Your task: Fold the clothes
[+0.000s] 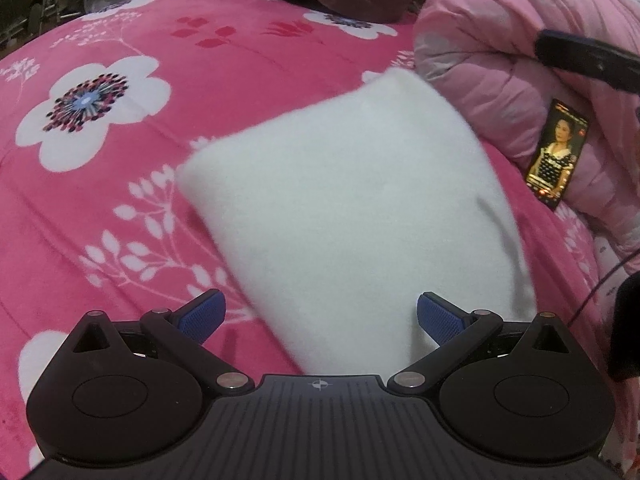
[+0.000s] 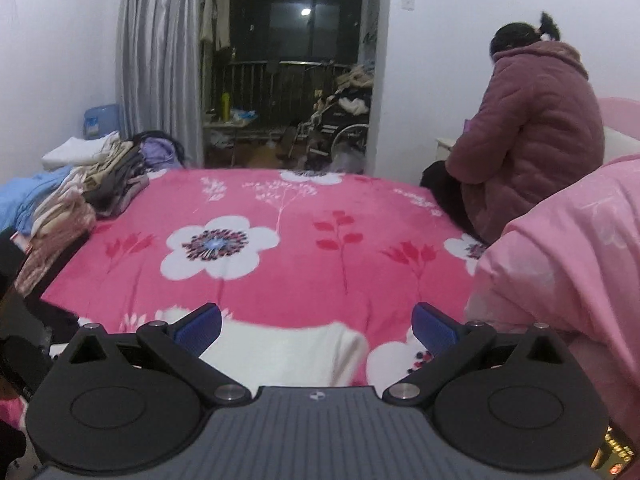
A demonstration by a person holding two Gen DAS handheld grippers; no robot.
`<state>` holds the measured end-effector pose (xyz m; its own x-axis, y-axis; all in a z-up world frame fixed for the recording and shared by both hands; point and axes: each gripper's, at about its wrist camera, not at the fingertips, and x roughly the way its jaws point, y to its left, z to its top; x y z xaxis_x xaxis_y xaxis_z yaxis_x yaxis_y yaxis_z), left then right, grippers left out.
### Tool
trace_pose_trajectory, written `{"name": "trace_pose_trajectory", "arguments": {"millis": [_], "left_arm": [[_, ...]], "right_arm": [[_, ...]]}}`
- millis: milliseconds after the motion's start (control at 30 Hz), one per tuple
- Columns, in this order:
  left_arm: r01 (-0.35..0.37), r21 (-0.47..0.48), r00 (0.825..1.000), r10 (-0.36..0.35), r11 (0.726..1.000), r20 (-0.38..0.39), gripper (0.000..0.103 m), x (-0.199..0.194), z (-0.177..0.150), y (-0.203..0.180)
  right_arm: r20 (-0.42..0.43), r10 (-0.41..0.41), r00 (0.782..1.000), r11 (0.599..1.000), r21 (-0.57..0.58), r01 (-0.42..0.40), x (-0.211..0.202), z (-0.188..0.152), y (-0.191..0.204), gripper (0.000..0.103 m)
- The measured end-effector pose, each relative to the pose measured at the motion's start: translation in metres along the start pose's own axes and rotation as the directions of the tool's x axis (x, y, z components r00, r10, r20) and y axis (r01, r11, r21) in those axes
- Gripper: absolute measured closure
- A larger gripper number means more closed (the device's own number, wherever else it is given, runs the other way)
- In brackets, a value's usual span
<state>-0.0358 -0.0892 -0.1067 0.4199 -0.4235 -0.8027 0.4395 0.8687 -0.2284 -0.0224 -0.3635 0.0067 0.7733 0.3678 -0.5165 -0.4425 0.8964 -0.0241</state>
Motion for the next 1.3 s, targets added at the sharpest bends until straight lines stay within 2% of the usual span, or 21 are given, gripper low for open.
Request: {"name": "trace_pose_trajectory", "arguments": {"millis": [167,233,300,367,433,567,600,633,667,733,767,800,833,900,933,967,1000,1100,1167,1200,1300], "left_arm": [[0.011,-0.043,1.0,-0.01,0.999,0.021,0.0,-0.003,0.0,0.023],[0.023,-0.08,0.999,-0.021,0.997,0.033,0.0,-0.005,0.004,0.037],[0.047,-0.166,0.998,-0.038,0.985,0.056,0.0,-0.008,0.011,0.06],[0.098,-0.284,0.993,-0.076,0.954,0.088,0.0,-0.007,0.022,0.088],[0.167,-0.37,0.985,-0.142,0.914,0.095,0.001,0.001,0.034,0.112],[0.258,-0.456,0.965,-0.252,0.852,0.075,0.007,0.031,0.047,0.132],[0.274,-0.475,0.959,-0.275,0.837,0.069,0.01,0.039,0.048,0.135],[0.289,-0.493,0.953,-0.297,0.821,0.063,0.022,0.048,0.049,0.137],[0.303,-0.512,0.946,-0.32,0.804,0.058,0.027,0.056,0.049,0.139],[0.332,-0.547,0.932,-0.358,0.768,0.062,0.028,0.068,0.049,0.144],[0.34,-0.554,0.928,-0.365,0.76,0.07,0.031,0.072,0.049,0.144],[0.349,-0.555,0.926,-0.369,0.755,0.08,0.034,0.073,0.049,0.145],[0.357,-0.55,0.925,-0.37,0.755,0.092,0.049,0.071,0.051,0.143],[0.371,-0.539,0.922,-0.369,0.756,0.117,0.058,0.067,0.055,0.139],[0.378,-0.533,0.92,-0.369,0.757,0.13,0.065,0.065,0.056,0.138],[0.399,-0.49,0.915,-0.372,0.775,0.156,0.069,0.054,0.06,0.131],[0.419,-0.441,0.908,-0.377,0.794,0.184,0.07,0.042,0.063,0.124],[0.413,-0.355,0.909,-0.359,0.839,0.21,0.07,0.029,0.069,0.11],[0.336,-0.375,0.942,-0.303,0.864,0.145,0.07,0.051,0.067,0.117],[0.317,-0.406,0.948,-0.296,0.857,0.116,0.07,0.064,0.064,0.125],[0.371,-0.5,0.925,-0.357,0.783,0.128,0.067,0.076,0.055,0.145]], "right_arm": [[-0.087,0.053,0.995,0.998,0.038,-0.05,0.011,-0.002,0.005,0.003],[-0.113,0.083,0.99,0.996,0.032,-0.08,0.014,-0.003,0.012,0.004],[-0.128,0.112,0.985,0.994,0.0,-0.113,0.015,-0.004,0.022,0.005],[-0.149,0.145,0.978,0.987,-0.05,-0.153,0.015,-0.007,0.038,0.005],[-0.184,0.187,0.965,0.975,-0.085,-0.206,0.018,-0.011,0.054,0.005],[-0.28,0.241,0.929,0.948,-0.136,-0.287,0.025,-0.026,0.084,0.005],[-0.298,0.247,0.922,0.943,-0.146,-0.3,0.026,-0.029,0.09,0.005],[-0.315,0.252,0.915,0.937,-0.157,-0.312,0.027,-0.032,0.096,0.005],[-0.326,0.256,0.91,0.932,-0.166,-0.322,0.027,-0.034,0.1,0.005],[-0.338,0.264,0.903,0.924,-0.18,-0.338,0.026,-0.037,0.107,0.005],[-0.342,0.268,0.901,0.92,-0.186,-0.344,0.025,-0.038,0.109,0.005],[-0.345,0.271,0.899,0.918,-0.189,-0.349,0.027,-0.038,0.11,0.005],[-0.349,0.274,0.896,0.916,-0.19,-0.354,0.028,-0.039,0.11,0.005],[-0.365,0.279,0.888,0.912,-0.188,-0.364,0.031,-0.042,0.111,0.005],[-0.373,0.281,0.884,0.911,-0.187,-0.368,0.033,-0.043,0.111,0.006],[-0.38,0.282,0.881,0.909,-0.19,-0.372,0.033,-0.045,0.111,0.006],[-0.384,0.281,0.879,0.906,-0.197,-0.375,0.032,-0.047,0.112,0.006],[-0.394,0.278,0.876,0.898,-0.219,-0.383,0.029,-0.052,0.112,0.006],[-0.413,0.262,0.872,0.898,-0.226,-0.377,0.031,-0.057,0.11,0.006],[-0.42,0.251,0.872,0.899,-0.233,-0.371,0.032,-0.059,0.109,0.006],[-0.425,0.222,0.878,0.902,-0.253,-0.351,0.03,-0.062,0.107,0.007]]}}
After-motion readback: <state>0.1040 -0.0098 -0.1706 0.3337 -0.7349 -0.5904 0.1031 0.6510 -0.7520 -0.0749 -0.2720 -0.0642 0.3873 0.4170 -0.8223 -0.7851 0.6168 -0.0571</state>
